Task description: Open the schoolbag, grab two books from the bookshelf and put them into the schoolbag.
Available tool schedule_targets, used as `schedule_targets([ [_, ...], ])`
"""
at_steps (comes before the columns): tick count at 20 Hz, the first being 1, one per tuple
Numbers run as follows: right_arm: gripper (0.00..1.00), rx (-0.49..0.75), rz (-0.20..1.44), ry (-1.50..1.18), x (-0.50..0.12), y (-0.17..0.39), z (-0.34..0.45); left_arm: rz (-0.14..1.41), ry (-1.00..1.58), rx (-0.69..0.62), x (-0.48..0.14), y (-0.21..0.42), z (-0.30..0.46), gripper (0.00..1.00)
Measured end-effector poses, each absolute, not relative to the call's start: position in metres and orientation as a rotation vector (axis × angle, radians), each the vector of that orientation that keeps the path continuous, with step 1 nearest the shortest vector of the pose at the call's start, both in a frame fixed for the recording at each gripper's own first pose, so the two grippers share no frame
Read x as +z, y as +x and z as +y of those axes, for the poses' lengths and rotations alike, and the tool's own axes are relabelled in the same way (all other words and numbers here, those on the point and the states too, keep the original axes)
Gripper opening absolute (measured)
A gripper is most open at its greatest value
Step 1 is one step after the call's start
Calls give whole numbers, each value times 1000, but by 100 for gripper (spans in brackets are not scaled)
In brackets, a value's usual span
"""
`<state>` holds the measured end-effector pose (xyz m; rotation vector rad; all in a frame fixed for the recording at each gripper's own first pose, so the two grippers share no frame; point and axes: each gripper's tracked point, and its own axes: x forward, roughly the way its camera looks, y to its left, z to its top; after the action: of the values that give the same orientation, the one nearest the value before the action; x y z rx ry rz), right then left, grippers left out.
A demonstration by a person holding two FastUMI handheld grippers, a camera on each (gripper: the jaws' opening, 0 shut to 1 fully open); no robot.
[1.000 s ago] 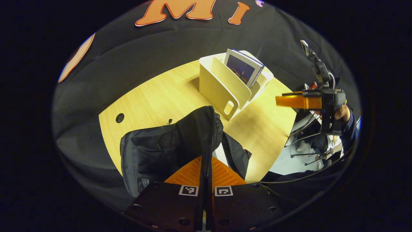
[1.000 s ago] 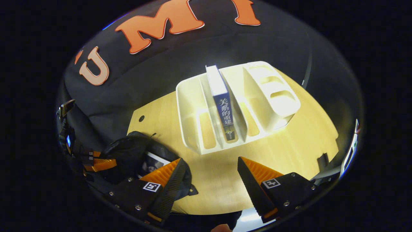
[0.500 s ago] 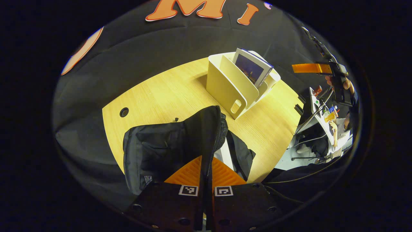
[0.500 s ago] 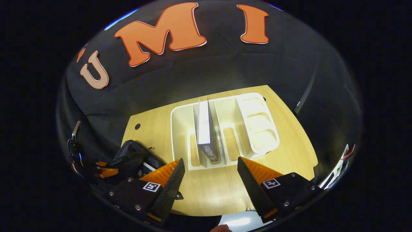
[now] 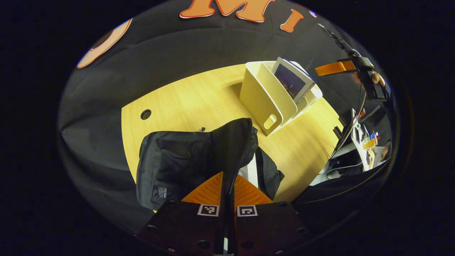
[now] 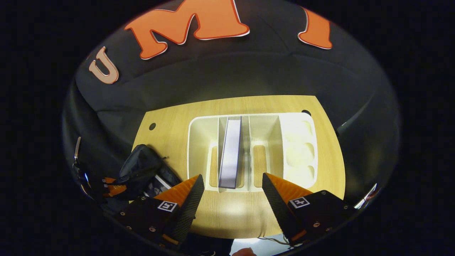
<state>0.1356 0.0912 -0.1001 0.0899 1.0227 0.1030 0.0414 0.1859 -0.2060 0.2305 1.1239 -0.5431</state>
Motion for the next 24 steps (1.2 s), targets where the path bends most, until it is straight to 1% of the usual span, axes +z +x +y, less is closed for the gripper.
schedule_targets([
  [7,99,141,1138,50,-135,178,102,1149,165,-480,-215,42,179,5],
  [9,98,100,1178,39,-151,187,97,1155,146,-460,-215,42,180,5],
  [11,94,82,1200,28,-165,196,96,1153,140,-436,-215,42,181,5],
  [12,89,84,1214,34,-170,199,98,1152,135,-431,-214,41,181,5],
  [13,86,84,1242,39,-176,199,101,1153,131,-424,-213,40,181,5],
  [15,70,64,1282,31,-187,200,101,1148,127,-416,-214,40,180,5],
  [16,52,43,1297,22,-187,201,99,1148,124,-407,-214,40,180,5],
  [18,40,27,1317,31,-197,202,102,1150,106,-394,-212,36,179,5],
  [21,38,-5,1334,45,-194,196,101,1147,93,-397,-210,33,180,5],
  [24,36,-27,1309,55,-187,186,104,1142,101,-433,-211,35,179,5],
])
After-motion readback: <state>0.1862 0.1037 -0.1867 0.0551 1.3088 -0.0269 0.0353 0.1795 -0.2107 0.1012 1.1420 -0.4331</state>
